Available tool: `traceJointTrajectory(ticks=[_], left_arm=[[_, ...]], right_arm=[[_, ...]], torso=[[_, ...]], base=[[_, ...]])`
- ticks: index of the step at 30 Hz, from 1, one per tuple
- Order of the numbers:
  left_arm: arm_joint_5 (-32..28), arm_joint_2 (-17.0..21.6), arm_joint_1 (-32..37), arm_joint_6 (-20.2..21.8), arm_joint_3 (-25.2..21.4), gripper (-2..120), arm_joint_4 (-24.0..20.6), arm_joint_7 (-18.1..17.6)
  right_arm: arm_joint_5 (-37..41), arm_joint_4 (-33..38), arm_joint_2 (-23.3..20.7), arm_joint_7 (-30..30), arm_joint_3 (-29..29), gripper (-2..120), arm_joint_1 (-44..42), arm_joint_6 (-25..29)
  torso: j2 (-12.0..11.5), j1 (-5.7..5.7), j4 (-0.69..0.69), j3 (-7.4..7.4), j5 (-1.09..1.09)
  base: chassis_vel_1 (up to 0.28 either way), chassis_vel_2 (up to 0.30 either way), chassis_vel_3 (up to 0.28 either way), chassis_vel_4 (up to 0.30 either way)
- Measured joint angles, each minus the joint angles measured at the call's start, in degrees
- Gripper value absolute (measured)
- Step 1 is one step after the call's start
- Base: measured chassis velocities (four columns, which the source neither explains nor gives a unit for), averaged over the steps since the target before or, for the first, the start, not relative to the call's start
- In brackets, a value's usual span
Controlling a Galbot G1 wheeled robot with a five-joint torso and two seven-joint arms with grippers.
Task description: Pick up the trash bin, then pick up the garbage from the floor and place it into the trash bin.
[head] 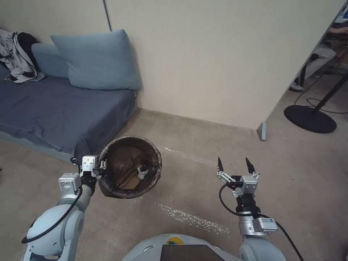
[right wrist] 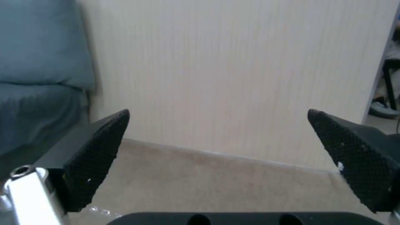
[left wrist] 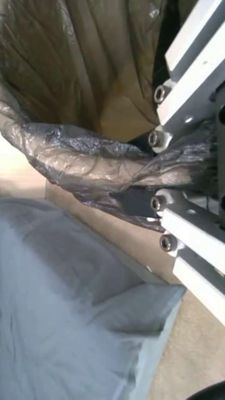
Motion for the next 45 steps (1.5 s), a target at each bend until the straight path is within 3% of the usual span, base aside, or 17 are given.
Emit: traceJointTrajectory(ticks=[45], left_arm=[[1.41, 0.35, -0.37, -1.03, 0.59, 3, 0.83, 0.99]], right_arm=[[0.94, -1.20, 0.19, 2.14, 0.00, 100, 2.07, -2.03]], torso=[[0.00, 0.00, 0.00, 0.00, 0.00]], base=[[0.052, 0.052, 0.052, 0.049]])
